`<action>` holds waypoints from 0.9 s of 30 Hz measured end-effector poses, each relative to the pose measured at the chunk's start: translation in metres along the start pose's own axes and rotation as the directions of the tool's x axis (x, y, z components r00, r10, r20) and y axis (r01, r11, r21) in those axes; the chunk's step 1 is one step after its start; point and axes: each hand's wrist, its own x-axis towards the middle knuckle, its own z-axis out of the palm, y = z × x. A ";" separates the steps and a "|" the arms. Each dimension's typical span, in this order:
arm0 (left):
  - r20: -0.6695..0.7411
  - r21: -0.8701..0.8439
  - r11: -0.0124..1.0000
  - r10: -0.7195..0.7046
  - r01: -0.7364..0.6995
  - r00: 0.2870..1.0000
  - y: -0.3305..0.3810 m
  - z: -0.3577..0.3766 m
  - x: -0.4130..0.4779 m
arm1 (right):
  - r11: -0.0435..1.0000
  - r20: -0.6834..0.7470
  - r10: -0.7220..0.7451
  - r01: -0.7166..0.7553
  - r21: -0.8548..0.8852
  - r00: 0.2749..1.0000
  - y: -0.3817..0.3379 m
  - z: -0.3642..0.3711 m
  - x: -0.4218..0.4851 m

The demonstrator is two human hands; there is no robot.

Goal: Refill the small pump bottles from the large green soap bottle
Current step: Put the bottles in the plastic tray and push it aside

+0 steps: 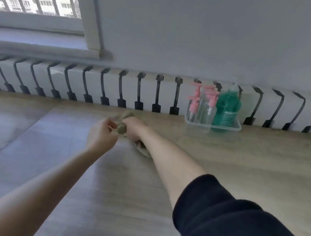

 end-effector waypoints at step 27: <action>0.427 -0.161 0.987 0.056 0.015 0.902 0.154 0.083 -0.147 | 0.945 -0.046 0.322 -0.318 0.071 0.946 0.203 -0.024 -0.302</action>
